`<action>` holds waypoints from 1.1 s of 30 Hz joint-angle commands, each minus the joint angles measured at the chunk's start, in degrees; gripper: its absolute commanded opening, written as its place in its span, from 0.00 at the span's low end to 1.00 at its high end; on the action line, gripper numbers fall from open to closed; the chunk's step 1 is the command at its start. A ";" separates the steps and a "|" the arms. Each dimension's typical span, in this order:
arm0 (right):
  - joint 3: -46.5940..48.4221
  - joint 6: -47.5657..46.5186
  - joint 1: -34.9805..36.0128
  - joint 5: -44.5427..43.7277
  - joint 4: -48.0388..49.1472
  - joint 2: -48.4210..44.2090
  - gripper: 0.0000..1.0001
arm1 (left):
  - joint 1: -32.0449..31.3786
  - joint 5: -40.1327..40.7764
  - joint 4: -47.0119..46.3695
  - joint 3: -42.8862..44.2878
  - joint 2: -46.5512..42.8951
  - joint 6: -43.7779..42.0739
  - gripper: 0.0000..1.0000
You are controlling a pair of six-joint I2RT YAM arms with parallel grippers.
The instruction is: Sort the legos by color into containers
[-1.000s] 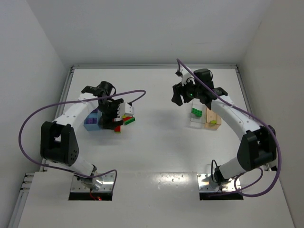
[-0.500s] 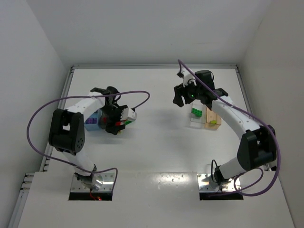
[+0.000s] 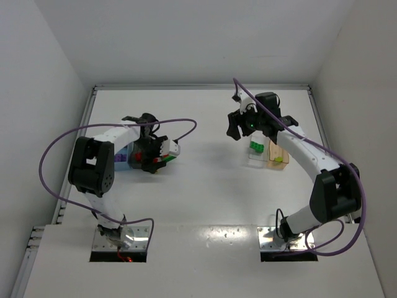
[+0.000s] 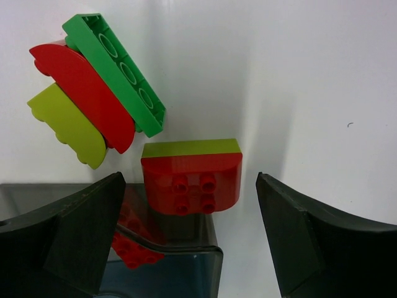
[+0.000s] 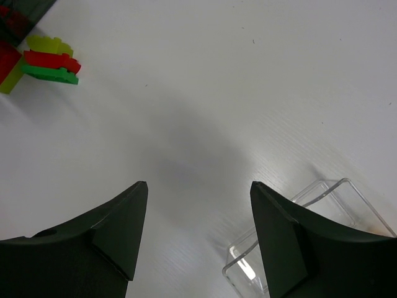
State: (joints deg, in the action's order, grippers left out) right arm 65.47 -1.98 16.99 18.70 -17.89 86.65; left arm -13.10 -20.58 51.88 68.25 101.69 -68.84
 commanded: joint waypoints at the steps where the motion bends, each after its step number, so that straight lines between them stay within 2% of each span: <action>1: -0.35 -0.13 -0.29 1.08 2.60 -0.26 0.68 | -0.52 0.36 -1.60 -1.01 0.70 -0.07 0.93; 9: -0.35 -0.13 -0.29 1.60 2.60 -0.26 0.68 | -0.52 0.89 -2.75 -2.77 0.70 -0.07 0.84; 12: -0.87 -0.13 -0.29 1.60 2.60 -0.26 0.68 | -0.52 0.89 -2.75 -2.77 1.32 0.45 0.73; 13: -0.87 -0.13 -0.29 1.60 2.60 -0.26 0.68 | -0.52 0.89 -2.75 -2.77 1.32 0.46 0.64; 15: -0.87 -0.13 -0.29 1.60 3.12 -0.26 0.68 | -0.52 0.89 -2.75 -2.77 1.32 0.46 0.56; 19: -1.92 -0.13 -0.29 2.65 3.12 -0.26 0.68 | -0.52 -2.43 -2.75 -2.77 -0.52 0.98 0.42; 21: -1.93 1.18 -0.29 3.80 3.12 -0.26 0.68 | 0.01 -4.46 -2.75 -2.77 -2.01 0.99 0.39; 25: -3.77 3.73 -0.29 12.55 3.74 -1.39 0.68 | 2.20 -13.41 -1.35 -1.72 -8.85 3.00 0.36; 27: -4.91 6.36 -0.29 16.35 5.49 -1.92 0.69 | 3.43 -21.67 -1.34 -1.19 -11.41 4.41 0.36; 28: -6.48 10.03 -0.90 20.98 7.67 -1.93 0.71 | 4.65 -24.66 -1.34 -1.19 -12.56 5.02 0.36; 29: -7.19 12.24 -0.91 23.03 9.09 -1.93 0.73 | 5.36 -30.86 -1.34 -1.19 -13.70 5.64 0.35; 32: -10.53 22.96 -1.61 31.03 17.25 -1.93 0.74 | 7.91 -40.04 -3.17 -3.29 -17.74 8.62 0.35; 33: -12.11 25.86 -2.13 33.14 19.71 -1.93 0.74 | 8.53 -45.72 -4.06 -4.08 -18.80 9.68 0.35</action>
State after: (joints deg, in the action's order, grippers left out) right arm 55.64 12.12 16.12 40.07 -8.91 86.54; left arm -6.48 -47.07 49.76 65.58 86.17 -62.04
